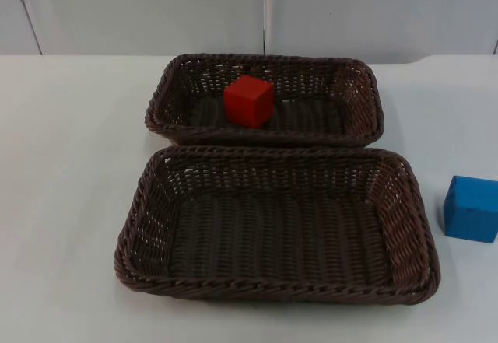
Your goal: Pick up one cube with the left hand and place it into the upper basket. Pick up one cube with the right hand and place it into the lower basket.
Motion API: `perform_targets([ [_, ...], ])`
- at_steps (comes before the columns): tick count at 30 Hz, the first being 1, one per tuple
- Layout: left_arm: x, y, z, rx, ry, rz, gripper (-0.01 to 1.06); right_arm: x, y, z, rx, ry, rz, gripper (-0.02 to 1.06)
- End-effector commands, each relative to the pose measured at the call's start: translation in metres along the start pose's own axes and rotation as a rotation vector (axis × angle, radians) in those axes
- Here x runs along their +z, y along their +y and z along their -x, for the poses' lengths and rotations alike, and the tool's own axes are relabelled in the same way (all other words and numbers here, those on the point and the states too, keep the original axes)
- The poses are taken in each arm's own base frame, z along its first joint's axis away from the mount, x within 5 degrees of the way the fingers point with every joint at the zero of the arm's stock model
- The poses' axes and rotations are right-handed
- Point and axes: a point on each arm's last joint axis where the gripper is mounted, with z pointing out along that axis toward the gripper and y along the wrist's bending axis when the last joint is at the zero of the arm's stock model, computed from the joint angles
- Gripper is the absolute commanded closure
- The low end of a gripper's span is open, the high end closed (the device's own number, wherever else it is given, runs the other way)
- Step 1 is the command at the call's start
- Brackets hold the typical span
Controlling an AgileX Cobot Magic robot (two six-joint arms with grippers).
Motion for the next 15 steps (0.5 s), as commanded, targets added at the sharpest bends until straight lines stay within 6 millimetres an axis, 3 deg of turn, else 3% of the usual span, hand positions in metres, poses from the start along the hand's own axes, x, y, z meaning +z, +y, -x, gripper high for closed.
perform_targets([
  [1, -0.008, 0.001, -0.007, -0.004, -0.016, 0.015, 0.28, 0.0, 0.0, 0.0, -0.003, -0.006, -0.007, -0.01],
  [8, -0.027, 0.001, -0.024, -0.015, -0.037, 0.038, 0.28, 0.0, 0.0, 0.0, -0.003, -0.006, -0.007, -0.01],
  [15, -0.041, 0.001, -0.027, 0.011, -0.035, 0.05, 0.28, 0.0, 0.0, 0.0, -0.003, -0.006, -0.007, -0.01],
])
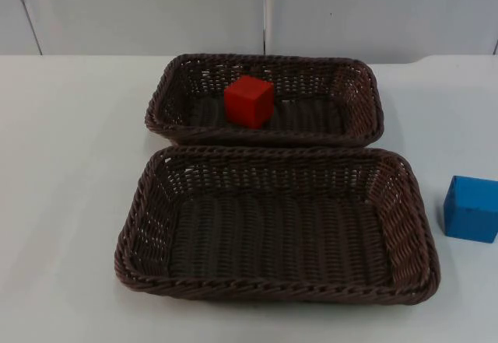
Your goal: Pick up one cube with the left hand and place it into the upper basket. Pick up one cube with the right hand and place it into the lower basket.
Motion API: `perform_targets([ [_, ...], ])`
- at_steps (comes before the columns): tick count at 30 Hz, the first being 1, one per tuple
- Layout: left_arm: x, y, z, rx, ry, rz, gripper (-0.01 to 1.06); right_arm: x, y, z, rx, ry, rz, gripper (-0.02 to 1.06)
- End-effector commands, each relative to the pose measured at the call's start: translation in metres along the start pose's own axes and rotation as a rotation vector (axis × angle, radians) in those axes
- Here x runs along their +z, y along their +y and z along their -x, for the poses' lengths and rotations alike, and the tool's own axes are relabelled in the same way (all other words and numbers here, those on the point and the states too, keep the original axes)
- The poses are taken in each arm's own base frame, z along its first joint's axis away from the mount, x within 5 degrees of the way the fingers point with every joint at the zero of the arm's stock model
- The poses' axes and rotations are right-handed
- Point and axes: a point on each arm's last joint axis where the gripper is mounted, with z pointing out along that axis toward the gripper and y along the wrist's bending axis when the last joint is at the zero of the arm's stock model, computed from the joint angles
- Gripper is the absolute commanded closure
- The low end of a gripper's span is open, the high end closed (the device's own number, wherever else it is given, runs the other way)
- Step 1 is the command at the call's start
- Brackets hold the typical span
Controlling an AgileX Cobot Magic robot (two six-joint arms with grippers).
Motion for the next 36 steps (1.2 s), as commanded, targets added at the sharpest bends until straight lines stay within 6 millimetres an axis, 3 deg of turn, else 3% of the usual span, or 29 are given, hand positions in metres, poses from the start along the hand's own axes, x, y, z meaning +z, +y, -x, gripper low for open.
perform_targets([
  [1, -0.003, 0.0, -0.002, -0.001, 0.002, 0.002, 0.28, 0.0, 0.0, 0.0, -0.003, -0.006, -0.007, -0.01],
  [26, -0.009, 0.0, -0.012, -0.001, 0.014, 0.001, 0.28, -0.003, 0.0, 0.003, 0.027, -0.027, -0.003, -0.01],
  [29, -0.009, 0.0, -0.012, -0.001, 0.014, 0.001, 0.28, -0.004, 0.0, 0.013, 0.04, -0.011, -0.003, -0.01],
  [36, -0.009, 0.0, -0.012, -0.001, 0.014, 0.001, 0.28, 0.008, 0.0, 0.056, 0.033, 0.056, -0.002, -0.01],
])
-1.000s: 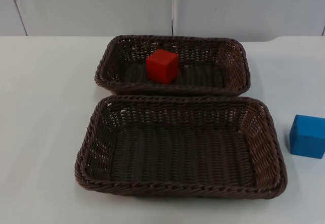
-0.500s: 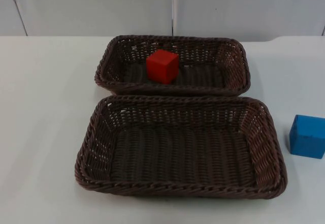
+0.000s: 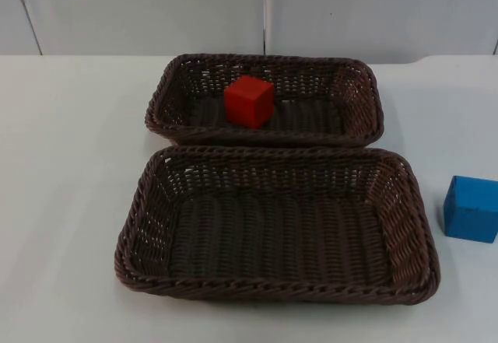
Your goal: Pick up one cube with the left hand and place it into the upper basket. Pick up one cube with the right hand and place it into the lower basket.
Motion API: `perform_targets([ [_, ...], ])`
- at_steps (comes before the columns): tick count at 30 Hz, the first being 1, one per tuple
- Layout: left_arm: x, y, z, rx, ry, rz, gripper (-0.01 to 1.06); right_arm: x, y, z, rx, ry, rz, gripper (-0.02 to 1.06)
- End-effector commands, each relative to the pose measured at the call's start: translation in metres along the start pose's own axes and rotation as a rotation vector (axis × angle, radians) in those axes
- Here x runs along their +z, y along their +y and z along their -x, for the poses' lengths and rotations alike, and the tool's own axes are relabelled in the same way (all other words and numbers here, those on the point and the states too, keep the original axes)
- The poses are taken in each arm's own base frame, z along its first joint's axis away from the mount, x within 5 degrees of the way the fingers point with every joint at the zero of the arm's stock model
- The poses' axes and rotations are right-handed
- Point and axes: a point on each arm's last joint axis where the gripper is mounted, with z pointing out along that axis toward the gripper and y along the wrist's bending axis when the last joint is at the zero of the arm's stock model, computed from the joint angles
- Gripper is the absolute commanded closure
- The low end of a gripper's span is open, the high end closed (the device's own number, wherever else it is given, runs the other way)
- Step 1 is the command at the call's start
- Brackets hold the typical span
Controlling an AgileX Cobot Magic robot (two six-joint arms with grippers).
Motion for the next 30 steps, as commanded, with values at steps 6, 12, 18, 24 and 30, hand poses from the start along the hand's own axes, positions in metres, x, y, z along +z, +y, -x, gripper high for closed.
perform_targets([
  [6, -0.001, 0.0, -0.001, -0.002, -0.001, 0.001, 0.28, 0.032, 0.004, 0.049, 0.001, 0.107, 0.004, -0.01],
  [12, -0.001, 0.0, -0.001, -0.002, -0.001, 0.001, 0.28, 0.074, 0.008, 0.08, -0.007, 0.226, 0.004, -0.01],
  [18, -0.001, 0.0, -0.001, -0.002, -0.001, 0.001, 0.28, 0.121, 0.013, 0.106, -0.02, 0.349, 0.018, -0.01],
  [24, -0.001, 0.0, -0.001, -0.002, -0.001, 0.001, 0.28, 0.155, 0.016, 0.119, -0.017, 0.415, 0.022, -0.01],
  [30, -0.001, 0.0, -0.001, -0.002, -0.001, 0.001, 0.28, 0.191, 0.024, 0.13, 0.0, 0.448, 0.081, -0.01],
])
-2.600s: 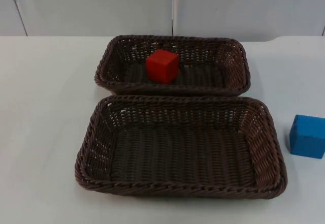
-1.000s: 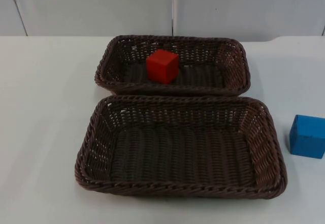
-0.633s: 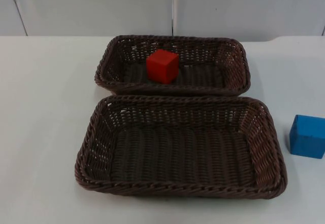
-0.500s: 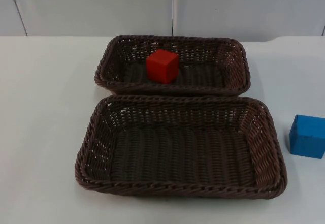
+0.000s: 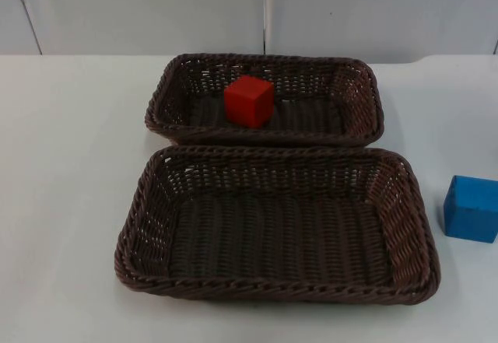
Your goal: Pick up one cube with the left hand and place it into the upper basket. Pick up one cube with the right hand and place it into the lower basket.
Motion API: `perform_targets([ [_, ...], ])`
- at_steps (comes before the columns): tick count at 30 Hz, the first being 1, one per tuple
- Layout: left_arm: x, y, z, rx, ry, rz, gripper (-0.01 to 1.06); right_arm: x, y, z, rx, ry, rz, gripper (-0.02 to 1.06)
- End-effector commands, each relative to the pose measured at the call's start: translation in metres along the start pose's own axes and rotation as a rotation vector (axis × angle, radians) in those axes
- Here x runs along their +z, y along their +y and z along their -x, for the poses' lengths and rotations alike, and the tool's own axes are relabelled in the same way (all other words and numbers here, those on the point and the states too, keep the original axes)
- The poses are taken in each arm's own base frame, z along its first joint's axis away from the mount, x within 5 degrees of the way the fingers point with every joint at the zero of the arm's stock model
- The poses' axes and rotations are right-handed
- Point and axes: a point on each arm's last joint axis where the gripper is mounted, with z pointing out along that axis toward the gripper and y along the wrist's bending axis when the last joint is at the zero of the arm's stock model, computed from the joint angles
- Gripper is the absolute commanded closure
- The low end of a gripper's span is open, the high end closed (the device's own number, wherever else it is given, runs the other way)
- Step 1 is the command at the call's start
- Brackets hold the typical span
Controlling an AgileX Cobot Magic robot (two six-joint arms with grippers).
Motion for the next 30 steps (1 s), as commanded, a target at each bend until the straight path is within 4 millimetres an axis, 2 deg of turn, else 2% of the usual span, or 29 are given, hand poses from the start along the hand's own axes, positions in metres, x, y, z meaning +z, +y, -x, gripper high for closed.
perform_targets([
  [1, -0.001, 0.0, -0.001, -0.002, -0.001, 0.001, 0.28, 0.005, -0.001, 0.007, -0.005, -0.011, 0.004, -0.01],
  [7, -0.001, 0.0, -0.001, -0.002, -0.001, 0.001, 0.28, 0.035, -0.001, 0.008, -0.003, 0.09, 0.001, -0.01],
  [14, -0.001, 0.0, -0.001, -0.002, -0.003, 0.001, 0.28, 0.056, 0.001, 0.008, 0.019, 0.157, 0.023, -0.01],
  [18, -0.001, 0.0, -0.001, -0.003, -0.007, 0.001, 0.28, 0.077, 0.014, 0.007, -0.023, 0.203, 0.031, -0.01],
  [19, -0.001, 0.0, -0.001, -0.003, -0.007, 0.001, 0.28, 0.077, 0.014, 0.007, -0.023, 0.203, 0.031, -0.01],
  [24, -0.001, 0.0, -0.001, -0.003, -0.007, 0.001, 0.28, 0.11, 0.036, 0.005, 0.007, 0.244, 0.039, -0.01],
  [26, -0.001, 0.0, -0.001, -0.003, -0.007, 0.001, 0.28, 0.116, 0.041, 0.004, 0.015, 0.245, 0.042, -0.01],
  [29, -0.001, 0.0, -0.001, -0.003, -0.007, 0.001, 0.28, 0.139, 0.055, 0.0, 0.05, 0.269, 0.043, -0.01],
  [30, -0.001, 0.0, -0.001, -0.003, -0.007, 0.001, 0.28, 0.139, 0.055, 0.0, 0.05, 0.269, 0.043, -0.01],
])
